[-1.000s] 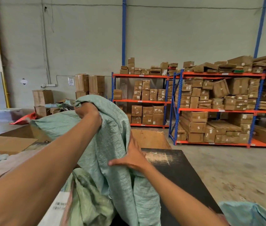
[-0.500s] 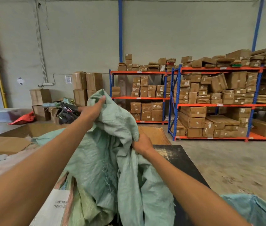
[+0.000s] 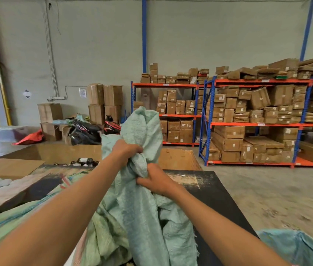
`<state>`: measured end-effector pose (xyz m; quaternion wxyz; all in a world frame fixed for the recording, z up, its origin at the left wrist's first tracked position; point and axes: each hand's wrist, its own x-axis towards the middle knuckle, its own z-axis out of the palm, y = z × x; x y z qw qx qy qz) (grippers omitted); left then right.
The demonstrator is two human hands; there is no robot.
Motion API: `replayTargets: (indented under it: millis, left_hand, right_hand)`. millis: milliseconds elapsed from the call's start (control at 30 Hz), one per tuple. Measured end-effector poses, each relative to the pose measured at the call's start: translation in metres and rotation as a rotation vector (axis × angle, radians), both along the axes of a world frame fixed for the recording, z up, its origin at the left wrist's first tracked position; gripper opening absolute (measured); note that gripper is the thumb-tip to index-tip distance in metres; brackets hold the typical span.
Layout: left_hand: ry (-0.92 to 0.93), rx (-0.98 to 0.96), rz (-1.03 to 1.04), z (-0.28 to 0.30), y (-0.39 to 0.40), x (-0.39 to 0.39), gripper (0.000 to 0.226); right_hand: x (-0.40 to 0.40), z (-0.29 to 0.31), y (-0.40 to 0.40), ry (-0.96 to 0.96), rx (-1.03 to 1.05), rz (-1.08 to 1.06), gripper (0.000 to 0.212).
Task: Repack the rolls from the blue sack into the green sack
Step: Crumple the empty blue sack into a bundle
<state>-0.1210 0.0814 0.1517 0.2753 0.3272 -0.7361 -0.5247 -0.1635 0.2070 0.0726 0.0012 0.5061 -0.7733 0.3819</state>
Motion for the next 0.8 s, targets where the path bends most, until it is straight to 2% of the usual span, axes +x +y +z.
replayTargets:
  millis: [33,67,133,200,233,267,300,400,467,500,567,667,733,800]
  left_hand:
    - [0.040,-0.001,0.041,-0.007,-0.003,-0.001,0.059]
    - [0.094,0.010,0.095,-0.011,-0.003,0.000,0.047]
    - [0.168,0.031,0.212,-0.013,-0.004,-0.001,0.045]
    - [0.213,0.044,0.333,-0.007,-0.002,-0.001,0.049]
    - [0.245,0.062,0.376,-0.003,-0.001,-0.001,0.050]
    - [0.275,0.084,0.406,0.002,-0.001,-0.002,0.050]
    - [0.297,0.100,0.430,0.006,-0.001,-0.003,0.051]
    - [0.252,0.073,0.448,0.008,-0.001,0.004,0.057]
    - [0.193,-0.004,0.387,-0.001,-0.008,0.012,0.058]
    - [0.164,-0.056,0.336,-0.006,-0.012,0.017,0.056]
    - [0.140,-0.198,0.197,-0.018,-0.026,0.025,0.049]
    - [0.060,-0.469,-0.198,-0.025,-0.034,0.034,0.033]
    - [-0.094,-0.652,-0.433,-0.019,-0.027,0.039,0.020]
    - [-0.186,-0.750,-0.560,-0.006,-0.021,0.042,0.016]
  right_hand:
    - [0.002,-0.001,0.003,-0.025,-0.027,-0.031,0.015]
    - [0.002,-0.003,0.005,-0.058,-0.064,-0.098,0.026]
    - [0.007,-0.007,0.011,-0.090,-0.035,-0.246,0.061]
    - [0.017,-0.019,0.015,-0.020,0.157,-0.347,0.102]
    - [0.024,-0.028,0.017,0.033,0.237,-0.394,0.117]
    - [0.031,-0.039,0.018,0.082,0.280,-0.450,0.123]
    - [0.035,-0.053,0.018,0.109,0.289,-0.510,0.116]
    - [0.033,-0.084,0.031,-0.009,0.257,-0.623,0.067]
    - [0.018,-0.086,0.043,-0.052,0.185,-0.610,0.037]
    - [0.009,-0.082,0.049,-0.003,0.163,-0.577,0.029]
    - [-0.008,-0.063,0.060,0.166,0.189,-0.445,0.030]
    - [-0.030,-0.024,0.067,0.463,0.193,-0.245,0.041]
    - [-0.039,0.002,0.065,0.703,0.125,-0.211,0.048]
    - [-0.046,0.020,0.059,0.865,-0.030,-0.232,0.064]
